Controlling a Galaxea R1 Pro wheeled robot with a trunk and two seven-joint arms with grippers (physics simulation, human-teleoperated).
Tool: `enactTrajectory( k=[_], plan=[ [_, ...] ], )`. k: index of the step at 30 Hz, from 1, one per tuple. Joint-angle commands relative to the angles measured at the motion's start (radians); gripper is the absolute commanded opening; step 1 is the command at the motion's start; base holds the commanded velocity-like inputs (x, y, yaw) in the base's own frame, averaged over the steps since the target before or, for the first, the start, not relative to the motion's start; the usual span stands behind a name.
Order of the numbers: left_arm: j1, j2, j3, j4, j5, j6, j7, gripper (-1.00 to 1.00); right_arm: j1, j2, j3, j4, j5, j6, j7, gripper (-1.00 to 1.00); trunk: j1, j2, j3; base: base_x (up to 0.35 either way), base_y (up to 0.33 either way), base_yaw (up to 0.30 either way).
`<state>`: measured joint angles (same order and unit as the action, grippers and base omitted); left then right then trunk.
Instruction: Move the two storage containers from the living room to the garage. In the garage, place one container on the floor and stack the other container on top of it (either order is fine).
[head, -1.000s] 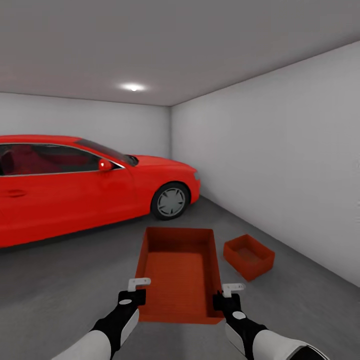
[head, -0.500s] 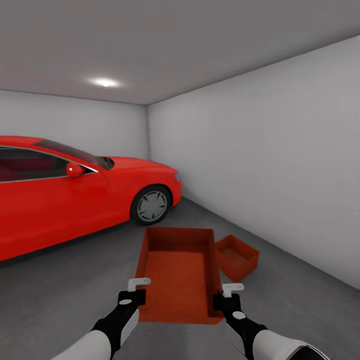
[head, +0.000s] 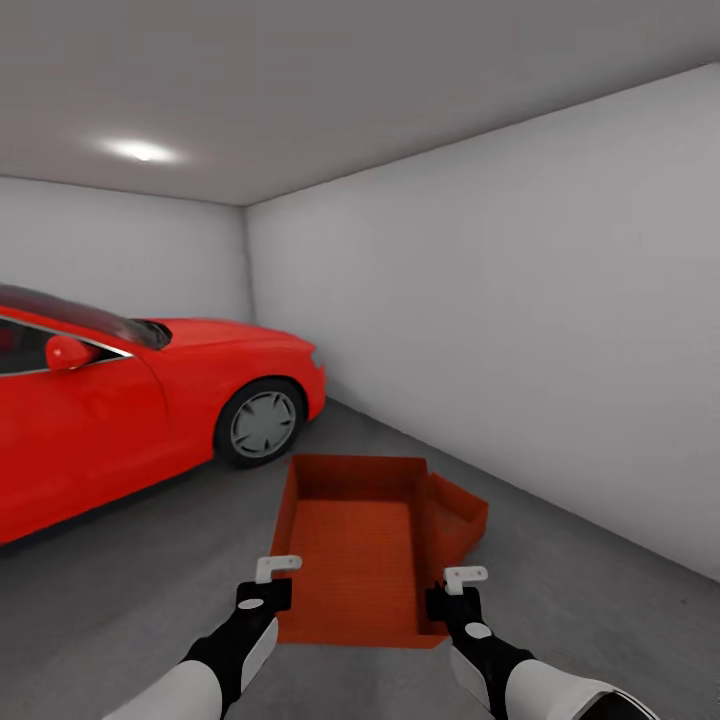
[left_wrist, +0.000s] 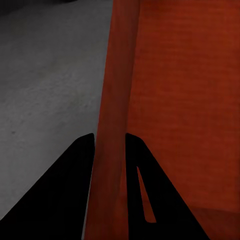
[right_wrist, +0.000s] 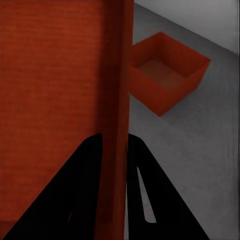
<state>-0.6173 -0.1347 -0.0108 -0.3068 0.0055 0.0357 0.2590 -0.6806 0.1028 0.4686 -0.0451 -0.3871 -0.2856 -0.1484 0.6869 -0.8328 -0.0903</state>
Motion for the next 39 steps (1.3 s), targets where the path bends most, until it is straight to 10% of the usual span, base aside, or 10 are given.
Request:
enactTrajectory(
  k=[1, 18, 39],
  plan=[
    [-0.001, 0.005, 0.026, -0.034, -0.016, 0.005, 0.008, -1.0, 0.0, 0.0, -0.007, 0.002, -0.012, -0.003, 0.001, -1.0, 0.001, -0.001, -0.002, 0.322, 0.142, -0.283],
    [-0.001, 0.005, 0.026, -0.034, -0.016, 0.005, 0.007, -1.0, 0.0, -0.001, -0.007, 0.002, -0.012, -0.003, 0.001, -1.0, 0.001, -0.001, -0.002, 0.322, 0.143, -0.271],
    [-0.001, 0.005, 0.026, -0.034, -0.015, 0.005, 0.007, -1.0, 0.0, 0.0, -0.006, 0.002, -0.012, -0.001, 0.001, -1.0, 0.001, -0.001, -0.002, 0.321, 0.159, -0.013]
  ],
)
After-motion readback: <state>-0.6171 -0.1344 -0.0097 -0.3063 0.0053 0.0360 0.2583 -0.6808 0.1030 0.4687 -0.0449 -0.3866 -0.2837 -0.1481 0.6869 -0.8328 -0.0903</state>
